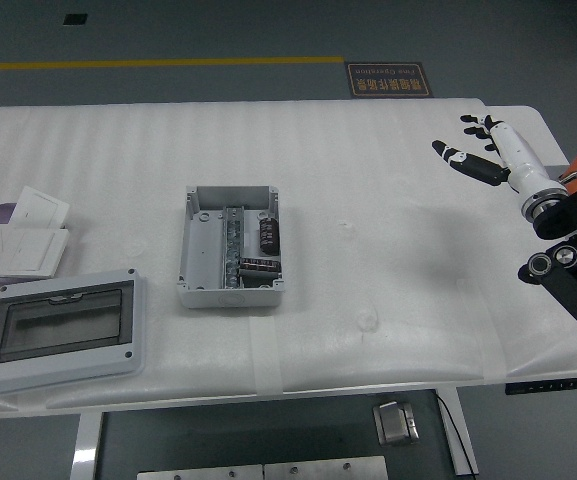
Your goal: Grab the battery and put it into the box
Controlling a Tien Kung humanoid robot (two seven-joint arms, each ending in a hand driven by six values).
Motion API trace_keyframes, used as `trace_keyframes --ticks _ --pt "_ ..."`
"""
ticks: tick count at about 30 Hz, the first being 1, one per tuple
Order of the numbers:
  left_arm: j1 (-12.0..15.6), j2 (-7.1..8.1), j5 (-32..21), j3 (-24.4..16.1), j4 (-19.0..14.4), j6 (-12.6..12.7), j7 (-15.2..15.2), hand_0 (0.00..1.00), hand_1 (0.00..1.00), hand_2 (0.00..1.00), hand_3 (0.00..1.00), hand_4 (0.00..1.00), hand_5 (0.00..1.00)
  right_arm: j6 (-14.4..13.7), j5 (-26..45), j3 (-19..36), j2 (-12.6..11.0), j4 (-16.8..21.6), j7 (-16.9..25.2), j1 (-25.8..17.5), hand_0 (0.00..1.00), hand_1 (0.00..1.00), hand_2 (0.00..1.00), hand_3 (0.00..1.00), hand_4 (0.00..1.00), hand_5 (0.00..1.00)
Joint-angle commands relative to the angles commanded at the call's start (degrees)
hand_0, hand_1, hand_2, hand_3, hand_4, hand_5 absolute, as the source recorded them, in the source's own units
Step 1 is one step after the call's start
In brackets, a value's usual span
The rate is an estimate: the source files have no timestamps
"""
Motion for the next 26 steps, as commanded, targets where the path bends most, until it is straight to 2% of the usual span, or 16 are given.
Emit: trace_keyframes --ticks 9,20,26 --pt "0.3 0.17 -0.1 0.7 0.1 0.1 0.0 0.634 0.661 0.554 0.613 0.726 0.476 0.0 -0.9 2.3 0.4 1.8 0.1 -1.6 0.764 0.782 0.797 0.852 0.821 0.63" --pt "0.0 0.47 0.2 -0.3 0.2 0.1 -0.1 0.635 0.661 0.554 0.615 0.728 0.478 0.1 -0.6 6.9 0.9 3.6 1.2 -4.1 0.763 0.781 0.796 0.851 0.821 0.629" --pt "0.0 0.86 0.3 -0.6 0.1 0.0 -0.1 0.635 0.661 0.554 0.615 0.728 0.478 1.7 1.6 9.7 1.0 3.8 3.8 -5.8 0.763 0.781 0.796 0.851 0.821 0.629"
